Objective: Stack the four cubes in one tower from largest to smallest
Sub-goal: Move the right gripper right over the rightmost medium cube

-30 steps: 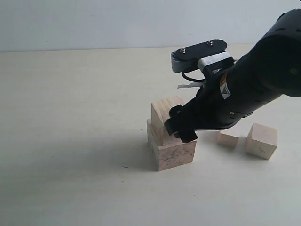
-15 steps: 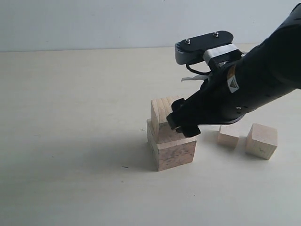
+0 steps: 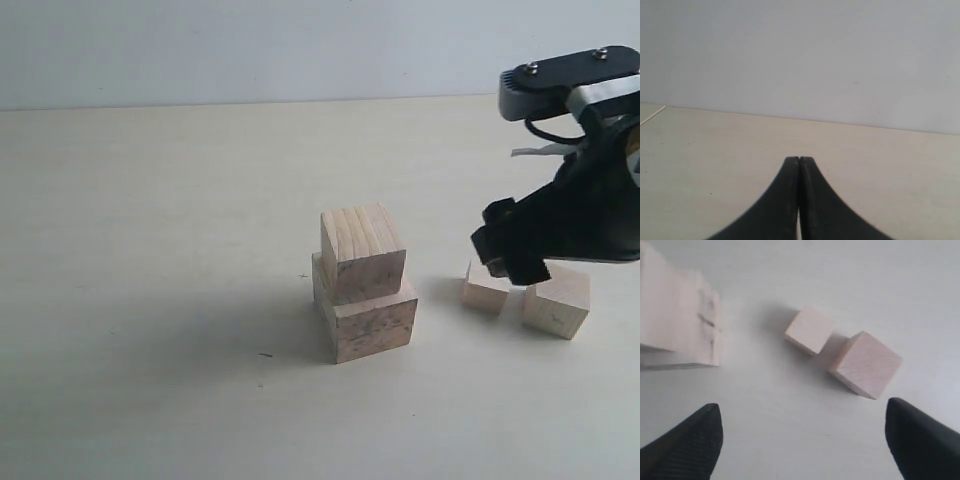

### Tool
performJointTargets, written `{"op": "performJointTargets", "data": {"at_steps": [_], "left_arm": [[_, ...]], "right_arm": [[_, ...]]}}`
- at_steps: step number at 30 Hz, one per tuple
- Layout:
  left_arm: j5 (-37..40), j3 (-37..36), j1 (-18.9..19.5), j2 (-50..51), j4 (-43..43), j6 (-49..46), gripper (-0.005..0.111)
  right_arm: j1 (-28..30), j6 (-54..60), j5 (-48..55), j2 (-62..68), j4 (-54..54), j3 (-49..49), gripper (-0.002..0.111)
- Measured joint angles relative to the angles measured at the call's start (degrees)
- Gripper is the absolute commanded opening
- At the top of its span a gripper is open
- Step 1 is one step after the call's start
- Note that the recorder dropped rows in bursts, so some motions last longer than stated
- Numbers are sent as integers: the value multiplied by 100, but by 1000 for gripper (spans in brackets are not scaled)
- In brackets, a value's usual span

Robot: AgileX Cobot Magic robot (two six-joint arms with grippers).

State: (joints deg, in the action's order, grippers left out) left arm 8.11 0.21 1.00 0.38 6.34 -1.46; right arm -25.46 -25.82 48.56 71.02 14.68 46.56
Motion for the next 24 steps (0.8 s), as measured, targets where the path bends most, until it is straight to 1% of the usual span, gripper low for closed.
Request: {"op": "performJointTargets", "data": {"at_steps": [5,12,16,24], "left_arm": [[0,0,0,0,0,0,0],[0,0,0,0,0,0,0],[0,0,0,0,0,0,0],[0,0,0,0,0,0,0]], "right_arm": [[762,-9,-22,171,14,0,82],[1389,-194,-378,839,-97,-93,82],[1571,-421,-666,1243,-164,-93,82],[1618,-751,-1093,1797,-212,-93,82]]}}
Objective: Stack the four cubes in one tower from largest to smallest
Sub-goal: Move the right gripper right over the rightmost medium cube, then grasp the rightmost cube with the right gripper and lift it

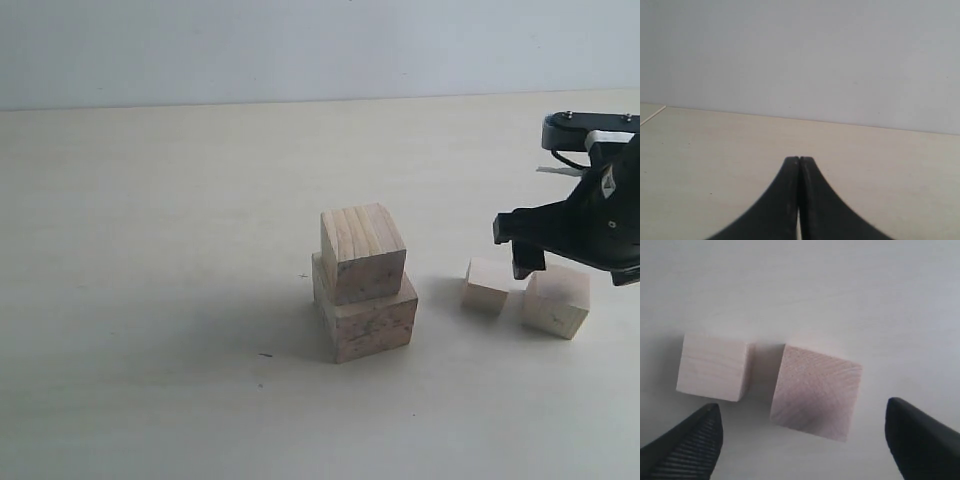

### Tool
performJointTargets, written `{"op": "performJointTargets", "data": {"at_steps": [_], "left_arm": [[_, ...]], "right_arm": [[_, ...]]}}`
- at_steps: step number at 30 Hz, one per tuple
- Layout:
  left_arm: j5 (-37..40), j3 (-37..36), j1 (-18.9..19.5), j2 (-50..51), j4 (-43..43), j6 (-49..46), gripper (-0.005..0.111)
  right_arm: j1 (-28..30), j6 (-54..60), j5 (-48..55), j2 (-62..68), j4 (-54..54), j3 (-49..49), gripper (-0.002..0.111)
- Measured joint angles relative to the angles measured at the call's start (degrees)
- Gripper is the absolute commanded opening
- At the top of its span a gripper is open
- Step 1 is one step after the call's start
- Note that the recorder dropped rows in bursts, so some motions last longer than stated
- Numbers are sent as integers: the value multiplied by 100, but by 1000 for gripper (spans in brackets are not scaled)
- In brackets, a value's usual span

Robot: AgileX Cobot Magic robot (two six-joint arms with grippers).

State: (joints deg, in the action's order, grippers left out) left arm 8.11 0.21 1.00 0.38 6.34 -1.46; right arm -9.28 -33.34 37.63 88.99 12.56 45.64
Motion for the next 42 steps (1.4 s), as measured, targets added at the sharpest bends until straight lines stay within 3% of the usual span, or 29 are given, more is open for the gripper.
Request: {"op": "performJointTargets", "data": {"at_steps": [21,30,32,38,42], "left_arm": [[0,0,0,0,0,0,0],[0,0,0,0,0,0,0],[0,0,0,0,0,0,0],[0,0,0,0,0,0,0],[0,0,0,0,0,0,0]], "right_arm": [[310,-242,-281,570,0,0,79],[310,-245,-392,721,0,-13,70],[310,-245,-417,749,0,-13,64],[310,-255,-494,827,0,-13,27],[310,-231,-506,700,0,-13,16]]}}
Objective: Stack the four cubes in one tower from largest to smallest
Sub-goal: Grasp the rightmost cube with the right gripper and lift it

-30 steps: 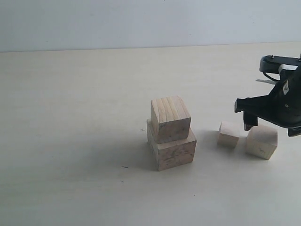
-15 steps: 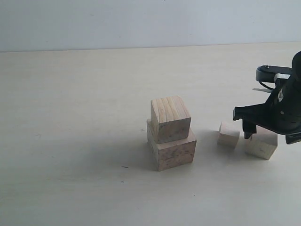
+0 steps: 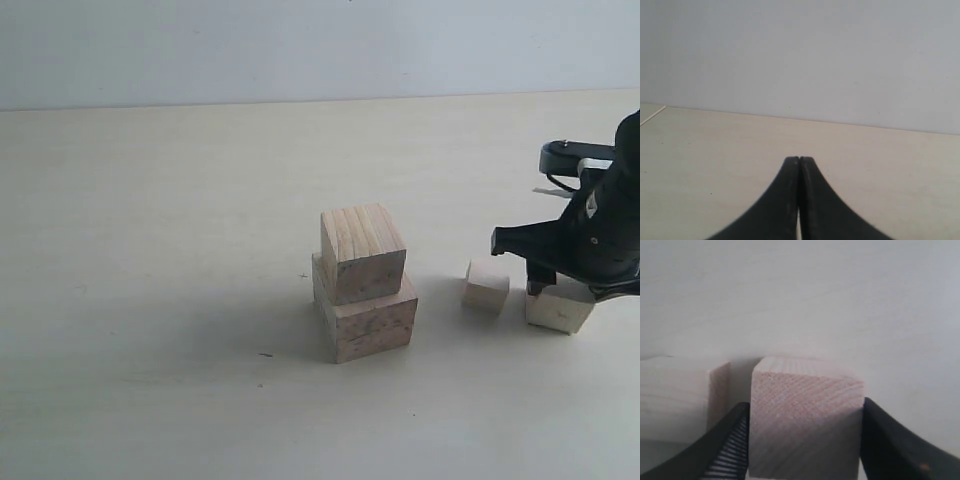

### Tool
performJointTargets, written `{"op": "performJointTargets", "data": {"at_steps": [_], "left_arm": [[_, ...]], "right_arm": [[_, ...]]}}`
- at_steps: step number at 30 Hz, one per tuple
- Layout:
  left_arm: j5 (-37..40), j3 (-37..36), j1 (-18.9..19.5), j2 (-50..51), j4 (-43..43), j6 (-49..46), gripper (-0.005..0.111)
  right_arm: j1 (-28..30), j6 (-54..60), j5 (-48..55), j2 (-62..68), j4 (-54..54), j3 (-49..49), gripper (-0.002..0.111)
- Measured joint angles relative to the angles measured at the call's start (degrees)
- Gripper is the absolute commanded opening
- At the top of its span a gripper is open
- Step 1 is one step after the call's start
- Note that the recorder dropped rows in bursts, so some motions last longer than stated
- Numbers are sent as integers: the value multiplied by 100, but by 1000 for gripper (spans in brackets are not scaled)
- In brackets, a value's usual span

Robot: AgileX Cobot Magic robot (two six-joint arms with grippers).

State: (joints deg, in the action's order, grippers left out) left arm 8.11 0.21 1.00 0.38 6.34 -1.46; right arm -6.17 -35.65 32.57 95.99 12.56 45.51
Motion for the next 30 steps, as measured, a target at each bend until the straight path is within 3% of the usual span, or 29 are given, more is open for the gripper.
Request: {"op": "performJointTargets", "data": {"at_steps": [10,17,22,30], "left_arm": [[0,0,0,0,0,0,0],[0,0,0,0,0,0,0],[0,0,0,0,0,0,0],[0,0,0,0,0,0,0]], "right_arm": [[0,1271,521,-1715,-102,-9,16],[-17,2673,1440,-2932,-1288,507,16],[-551,3511,2253,-3164,-2411,1273,16],[-1737,3565,2544,-2529,-2609,2311,16]]}}
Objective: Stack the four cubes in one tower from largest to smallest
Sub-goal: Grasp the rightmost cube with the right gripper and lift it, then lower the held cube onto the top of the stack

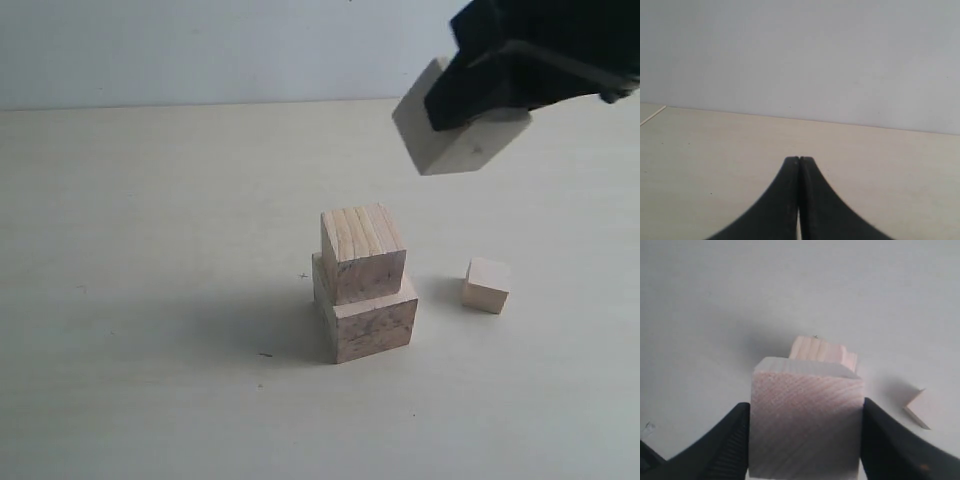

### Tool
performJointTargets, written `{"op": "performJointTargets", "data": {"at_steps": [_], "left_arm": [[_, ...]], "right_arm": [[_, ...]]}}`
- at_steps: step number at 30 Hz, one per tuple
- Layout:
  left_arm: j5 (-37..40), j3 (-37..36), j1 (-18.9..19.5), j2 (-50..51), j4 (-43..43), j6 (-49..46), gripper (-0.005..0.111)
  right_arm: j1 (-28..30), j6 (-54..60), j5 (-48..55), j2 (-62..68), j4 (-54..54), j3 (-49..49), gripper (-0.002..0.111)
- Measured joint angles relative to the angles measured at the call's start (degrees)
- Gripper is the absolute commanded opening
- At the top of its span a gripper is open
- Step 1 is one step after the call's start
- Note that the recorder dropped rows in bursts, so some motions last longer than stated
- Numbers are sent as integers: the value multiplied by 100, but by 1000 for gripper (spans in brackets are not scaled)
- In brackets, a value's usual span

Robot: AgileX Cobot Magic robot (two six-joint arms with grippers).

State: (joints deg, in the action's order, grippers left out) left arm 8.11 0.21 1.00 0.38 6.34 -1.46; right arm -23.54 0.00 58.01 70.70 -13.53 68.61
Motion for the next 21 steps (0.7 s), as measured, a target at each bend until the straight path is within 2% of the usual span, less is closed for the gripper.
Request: {"op": "performJointTargets", "data": {"at_steps": [2,7,21], "left_arm": [[0,0,0,0,0,0,0],[0,0,0,0,0,0,0],[0,0,0,0,0,0,0]], "right_arm": [[-471,-274,116,547,352,380,16],[-1030,-823,522,1349,1247,1006,16],[-1106,-1031,546,2275,1537,1138,16]]}}
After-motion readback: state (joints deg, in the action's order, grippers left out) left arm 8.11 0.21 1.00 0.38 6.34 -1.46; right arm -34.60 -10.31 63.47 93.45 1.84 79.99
